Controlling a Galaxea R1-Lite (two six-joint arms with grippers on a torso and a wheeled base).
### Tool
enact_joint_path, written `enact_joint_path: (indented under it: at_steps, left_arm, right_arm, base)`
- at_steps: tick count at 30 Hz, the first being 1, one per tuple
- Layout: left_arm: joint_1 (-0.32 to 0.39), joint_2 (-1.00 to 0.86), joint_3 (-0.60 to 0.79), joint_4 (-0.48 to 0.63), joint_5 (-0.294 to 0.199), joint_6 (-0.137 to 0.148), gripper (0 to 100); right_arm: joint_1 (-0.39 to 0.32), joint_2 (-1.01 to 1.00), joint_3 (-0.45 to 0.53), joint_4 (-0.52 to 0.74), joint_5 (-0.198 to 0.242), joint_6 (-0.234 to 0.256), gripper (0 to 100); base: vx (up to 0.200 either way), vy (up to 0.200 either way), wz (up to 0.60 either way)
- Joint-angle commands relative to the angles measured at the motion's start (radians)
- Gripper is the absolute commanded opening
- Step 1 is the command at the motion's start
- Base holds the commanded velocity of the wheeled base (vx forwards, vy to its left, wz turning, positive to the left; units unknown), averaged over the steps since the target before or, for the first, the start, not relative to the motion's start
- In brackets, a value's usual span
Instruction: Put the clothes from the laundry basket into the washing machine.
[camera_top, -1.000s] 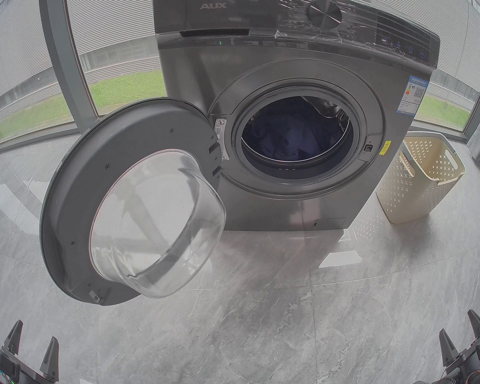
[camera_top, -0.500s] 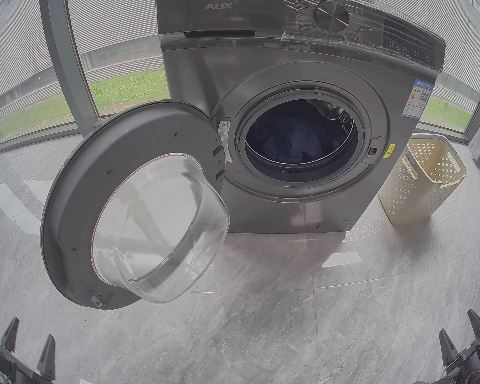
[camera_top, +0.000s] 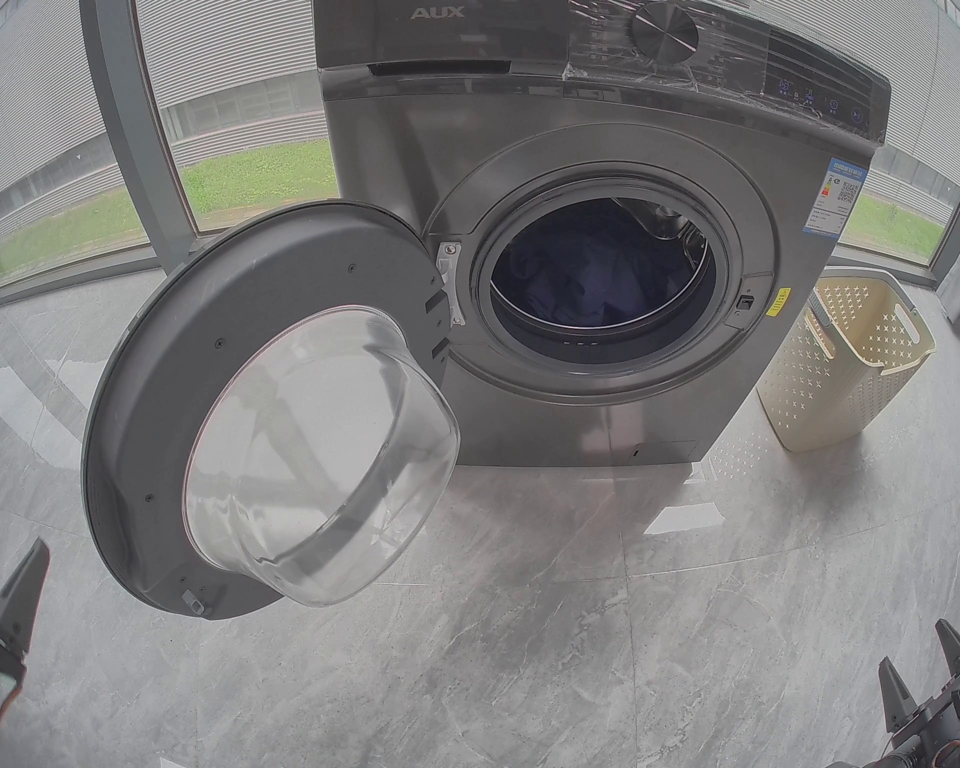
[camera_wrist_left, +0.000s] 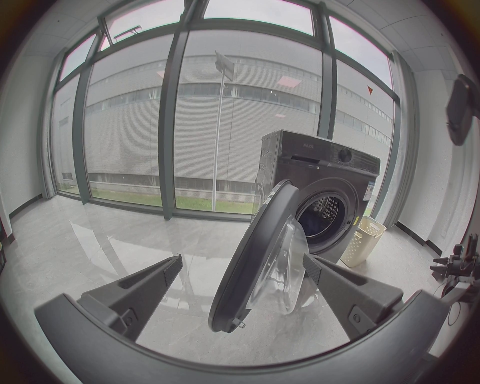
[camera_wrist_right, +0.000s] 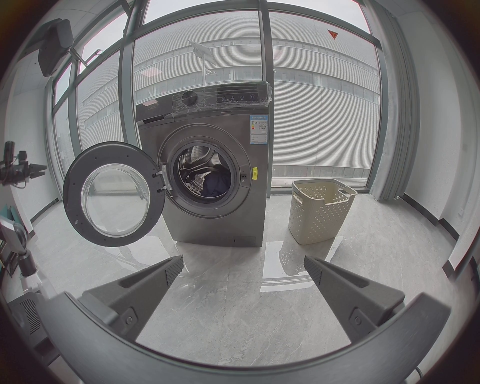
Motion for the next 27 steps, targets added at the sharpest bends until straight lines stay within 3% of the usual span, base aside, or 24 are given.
enact_joint_path:
  at_steps: [1,3,7,9,10,11,12,13,15,16,18,19,20,23,27]
  left_arm:
    - [-0.034,0.409,-0.13,-0.105,-0.012,-0.01,100]
    - [-0.034,0.464,-0.139,-0.139,-0.024,-0.008,100]
    - [-0.025,0.567,-0.136,-0.237,-0.102,-0.011,100]
    - [-0.031,0.567,-0.129,-0.244,-0.173,-0.011,100]
    - [-0.031,0.567,-0.129,-0.244,-0.173,-0.011,100]
    - [-0.036,0.552,-0.124,-0.235,-0.262,-0.016,100]
    - [-0.037,0.549,-0.12,-0.235,-0.305,-0.016,100]
    - [-0.039,0.537,-0.116,-0.232,-0.342,-0.017,100]
    - [-0.042,0.515,-0.11,-0.232,-0.369,-0.014,100]
    - [-0.074,0.483,-0.1,-0.228,-0.405,-0.014,100]
    - [-0.103,0.468,-0.092,-0.225,-0.417,-0.014,100]
    - [-0.181,0.422,-0.081,-0.217,-0.431,-0.019,100]
    - [-0.181,0.422,-0.081,-0.217,-0.431,-0.019,100]
    - [-0.339,0.348,-0.08,-0.166,-0.417,-0.027,100]
    - [-0.376,0.334,-0.087,-0.146,-0.406,-0.028,100]
  right_arm:
    - [0.0,-0.015,0.002,0.0,0.0,0.001,100]
    - [0.001,-0.015,0.002,0.0,0.0,0.001,100]
    - [0.0,-0.015,0.002,0.0,0.0,0.001,100]
    - [0.0,-0.015,0.002,0.0,0.0,0.001,100]
    - [0.0,-0.015,0.002,0.0,0.0,0.001,100]
    - [0.0,-0.015,0.002,0.0,0.0,0.0,100]
    - [0.0,-0.015,0.002,0.0,0.0,0.0,100]
    - [0.001,-0.015,0.002,0.0,0.0,0.001,100]
    - [0.0,-0.015,0.002,0.0,0.0,0.0,100]
    - [0.001,-0.015,0.002,0.0,0.0,0.0,100]
    - [0.0,-0.015,0.002,0.0,0.0,0.0,100]
    - [0.0,-0.015,0.002,0.0,0.0,0.0,100]
    - [0.0,-0.015,0.002,0.0,0.0,0.0,100]
    - [0.0,-0.015,0.002,0.0,0.0,0.0,100]
    - [0.0,-0.015,0.002,0.0,0.0,0.0,100]
  base:
    - [0.0,0.0,0.0]
    - [0.0,0.0,0.0]
    - [0.0,0.0,0.0]
    - [0.0,0.0,0.0]
    - [0.0,0.0,0.0]
    - [0.0,0.0,0.0]
    - [0.0,0.0,0.0]
    - [0.0,0.0,0.0]
    - [0.0,0.0,0.0]
    - [0.0,0.0,0.0]
    - [0.0,0.0,0.0]
    - [0.0,0.0,0.0]
    - [0.0,0.0,0.0]
    - [0.0,0.0,0.0]
    - [0.0,0.0,0.0]
